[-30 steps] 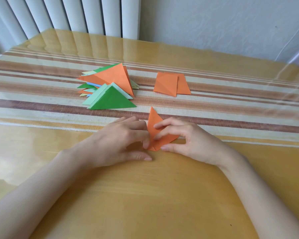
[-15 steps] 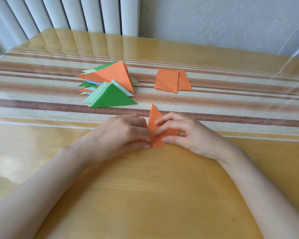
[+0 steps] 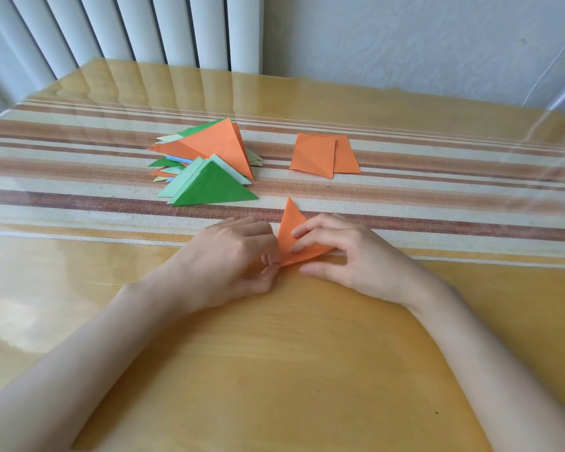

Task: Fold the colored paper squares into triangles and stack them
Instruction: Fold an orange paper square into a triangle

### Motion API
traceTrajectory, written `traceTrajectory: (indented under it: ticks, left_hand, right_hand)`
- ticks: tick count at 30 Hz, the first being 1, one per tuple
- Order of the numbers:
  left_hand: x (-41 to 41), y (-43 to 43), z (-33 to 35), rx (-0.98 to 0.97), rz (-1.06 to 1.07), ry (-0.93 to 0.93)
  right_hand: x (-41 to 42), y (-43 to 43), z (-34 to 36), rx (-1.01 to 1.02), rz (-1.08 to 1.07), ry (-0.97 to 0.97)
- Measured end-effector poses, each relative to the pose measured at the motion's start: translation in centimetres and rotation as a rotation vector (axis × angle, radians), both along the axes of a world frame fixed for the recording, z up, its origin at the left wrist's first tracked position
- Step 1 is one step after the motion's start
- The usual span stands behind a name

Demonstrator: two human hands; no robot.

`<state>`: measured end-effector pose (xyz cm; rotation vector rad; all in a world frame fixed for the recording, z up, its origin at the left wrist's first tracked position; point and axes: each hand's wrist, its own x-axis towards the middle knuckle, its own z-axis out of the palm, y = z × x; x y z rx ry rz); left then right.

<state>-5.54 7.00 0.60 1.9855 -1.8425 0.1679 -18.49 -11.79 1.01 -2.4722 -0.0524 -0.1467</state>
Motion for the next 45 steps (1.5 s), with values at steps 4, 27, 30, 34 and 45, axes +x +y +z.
traceTrajectory:
  ticks: [4, 27, 30, 34, 45]
  left_hand:
    - [0.1, 0.1, -0.2, 0.0, 0.098, 0.053]
    - [-1.1, -0.6, -1.4, 0.009, 0.352, 0.083]
    - [-1.1, -0.5, -1.4, 0.022, 0.317, 0.081]
    - [-1.0, -0.3, -1.3, 0.056, 0.262, 0.098]
    - [-0.9, -0.8, -0.1, 0.13, 0.306, 0.478]
  right_hand:
    - [0.3, 0.0, -0.4, 0.028, -0.086, -0.123]
    - [0.8, 1.1, -0.9, -0.248, -0.399, -0.028]
    - [0.4, 0.2, -0.7, -0.201, -0.4, 0.036]
    - [0.3, -0.2, -0.4, -0.2, -0.388, 0.038]
    - [1.0, 2.2, -0.9, -0.226, -0.293, -0.04]
